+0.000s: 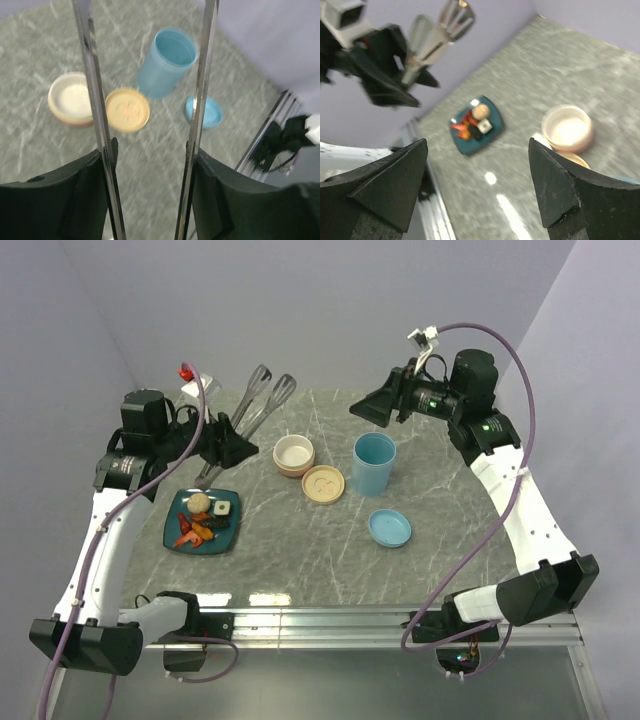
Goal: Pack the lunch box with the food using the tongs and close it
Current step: Pass the clamp from the right arm to the left, then pick up the food using the clamp
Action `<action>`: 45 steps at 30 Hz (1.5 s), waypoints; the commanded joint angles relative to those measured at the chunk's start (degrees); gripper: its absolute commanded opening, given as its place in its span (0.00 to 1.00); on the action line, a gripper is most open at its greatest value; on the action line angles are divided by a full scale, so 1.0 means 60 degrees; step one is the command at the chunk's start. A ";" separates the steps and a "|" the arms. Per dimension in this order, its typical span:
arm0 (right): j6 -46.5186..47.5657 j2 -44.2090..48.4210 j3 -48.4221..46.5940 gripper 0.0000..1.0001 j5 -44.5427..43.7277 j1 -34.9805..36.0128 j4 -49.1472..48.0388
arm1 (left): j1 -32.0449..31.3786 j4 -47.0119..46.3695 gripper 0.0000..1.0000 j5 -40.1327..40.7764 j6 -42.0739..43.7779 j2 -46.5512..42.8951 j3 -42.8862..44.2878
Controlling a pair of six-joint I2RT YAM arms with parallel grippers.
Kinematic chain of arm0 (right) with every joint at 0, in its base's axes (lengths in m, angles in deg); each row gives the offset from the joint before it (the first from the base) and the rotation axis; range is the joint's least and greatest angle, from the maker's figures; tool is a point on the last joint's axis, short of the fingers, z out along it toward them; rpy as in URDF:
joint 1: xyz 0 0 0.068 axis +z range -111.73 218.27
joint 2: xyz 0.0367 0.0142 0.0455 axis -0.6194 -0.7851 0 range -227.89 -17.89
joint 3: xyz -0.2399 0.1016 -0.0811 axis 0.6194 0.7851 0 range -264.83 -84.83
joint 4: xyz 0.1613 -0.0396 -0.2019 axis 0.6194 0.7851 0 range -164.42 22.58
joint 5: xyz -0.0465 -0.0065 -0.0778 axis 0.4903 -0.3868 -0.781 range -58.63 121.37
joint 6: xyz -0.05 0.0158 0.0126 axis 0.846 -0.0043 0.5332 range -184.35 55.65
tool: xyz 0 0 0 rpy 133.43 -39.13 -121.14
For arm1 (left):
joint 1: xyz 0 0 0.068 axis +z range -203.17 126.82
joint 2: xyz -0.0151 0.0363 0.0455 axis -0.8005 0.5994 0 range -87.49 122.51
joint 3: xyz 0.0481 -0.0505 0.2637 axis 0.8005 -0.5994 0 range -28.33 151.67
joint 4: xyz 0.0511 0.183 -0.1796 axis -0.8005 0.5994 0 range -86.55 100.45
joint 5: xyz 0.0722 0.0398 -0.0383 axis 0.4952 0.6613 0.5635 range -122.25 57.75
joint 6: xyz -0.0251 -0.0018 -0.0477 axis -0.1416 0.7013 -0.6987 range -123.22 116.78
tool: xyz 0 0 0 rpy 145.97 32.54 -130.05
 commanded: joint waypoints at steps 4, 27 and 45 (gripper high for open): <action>0.1978 0.0697 0.0554 0.90 -0.0547 -0.0372 0.1405 | 0.0211 0.3283 0.67 0.0626 0.2579 -0.0414 0.0588; 0.4323 0.0360 0.1301 0.91 -0.0958 -0.0695 0.4087 | 0.3579 0.7285 0.60 0.3101 0.8161 0.0552 0.0267; 0.4250 0.0404 0.1638 0.91 -0.1427 -0.0709 0.4174 | 0.5031 0.5645 0.56 0.4932 1.0271 0.1344 -0.2003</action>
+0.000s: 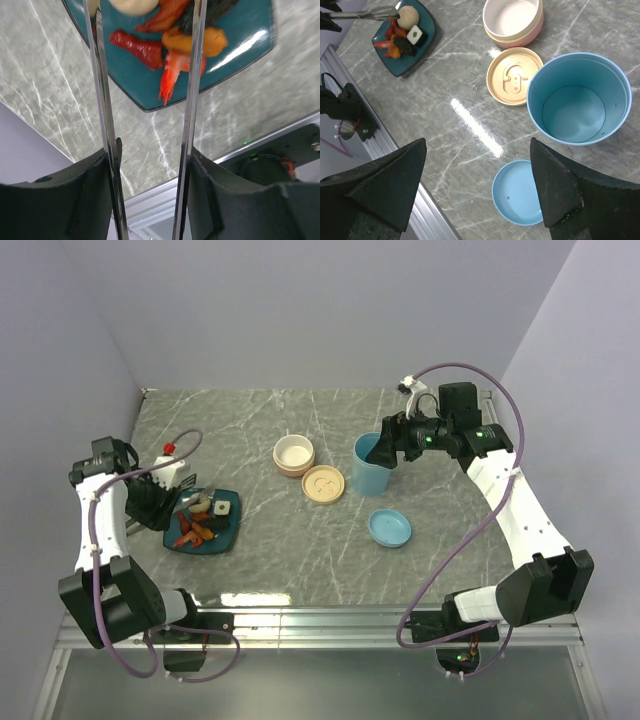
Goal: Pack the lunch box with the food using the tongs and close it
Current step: Pick up the food using the clamp
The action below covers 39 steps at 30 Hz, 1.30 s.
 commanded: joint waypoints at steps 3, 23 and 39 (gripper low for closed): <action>-0.0023 0.0135 -0.0001 0.90 -0.0068 -0.0072 0.0018 | 0.0135 -0.1004 0.55 0.0723 0.0491 -0.0030 -0.0720; -0.0052 -0.0319 -0.0441 0.90 -0.0054 -0.0072 0.0384 | 0.0281 -0.1461 0.53 0.0650 0.0593 0.0308 -0.1307; 0.0006 -0.0407 -0.0543 0.89 -0.0068 -0.0072 0.0546 | 0.0443 -0.1387 0.54 0.0430 0.0549 0.0586 -0.1307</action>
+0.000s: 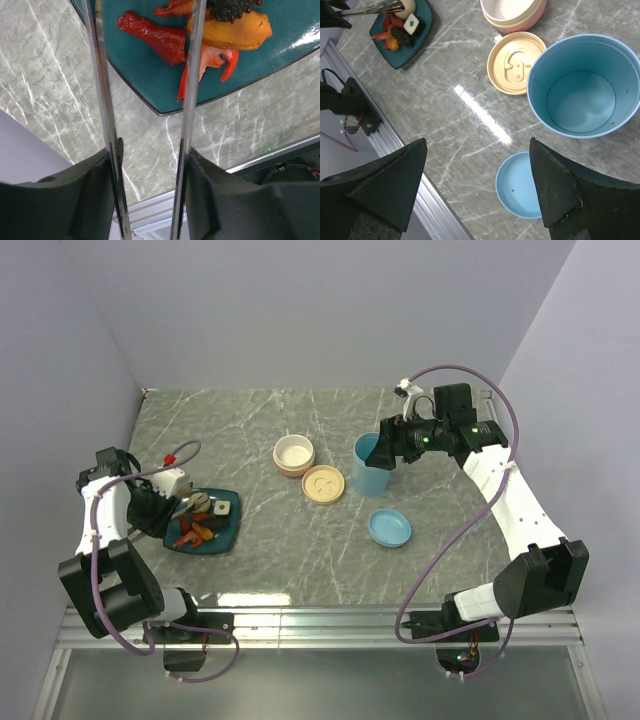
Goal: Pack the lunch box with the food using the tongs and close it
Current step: Pick up the food using the clamp, then place the food into the lunch box
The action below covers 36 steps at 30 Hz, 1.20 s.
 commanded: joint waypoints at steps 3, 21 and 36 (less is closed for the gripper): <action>0.0042 -0.0007 -0.0441 0.89 -0.0079 -0.0072 0.0072 | 0.0049 0.0081 0.47 -0.0244 0.0126 0.0135 0.0059; -0.0060 -0.0095 -0.0500 0.88 0.0038 -0.0072 0.0028 | 0.0049 0.1047 0.05 -0.0887 -0.0064 0.0003 0.1274; -0.0280 -0.0299 -0.0558 0.87 0.0053 -0.0087 -0.0177 | -0.2172 0.0948 0.01 -0.1855 -0.1937 0.0675 0.4175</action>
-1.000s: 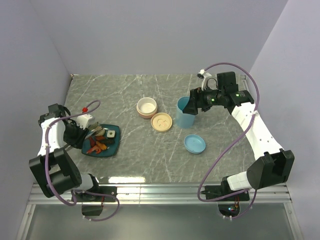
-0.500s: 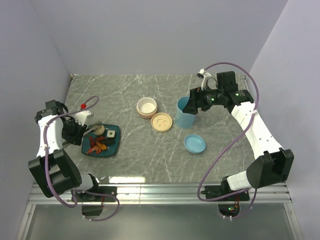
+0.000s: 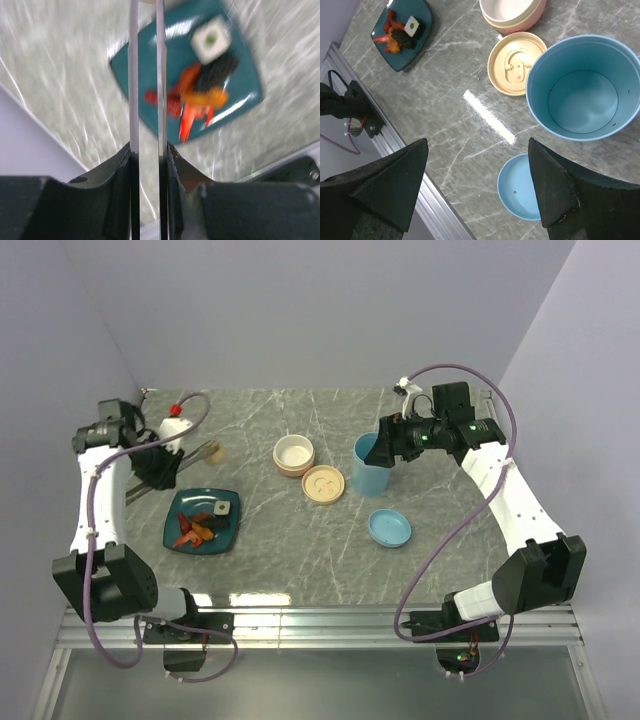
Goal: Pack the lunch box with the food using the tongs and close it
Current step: Place the food into the lunch box
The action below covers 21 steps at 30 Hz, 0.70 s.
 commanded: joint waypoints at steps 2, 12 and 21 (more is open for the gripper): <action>-0.0098 -0.0121 -0.0482 0.87 -0.0053 -0.0072 -0.0166 | -0.1507 -0.0850 0.01 -0.0460 -0.1548 0.0341 0.1057; -0.0054 -0.0194 -0.0453 0.87 -0.0609 -0.0159 -0.0035 | -0.4348 -0.2609 0.01 0.0126 -0.3456 0.2273 0.2231; -0.0155 0.0083 -0.0350 1.00 -0.1971 -0.0379 -0.0077 | -0.5332 -0.2992 0.01 0.0800 -0.3808 0.3505 0.2510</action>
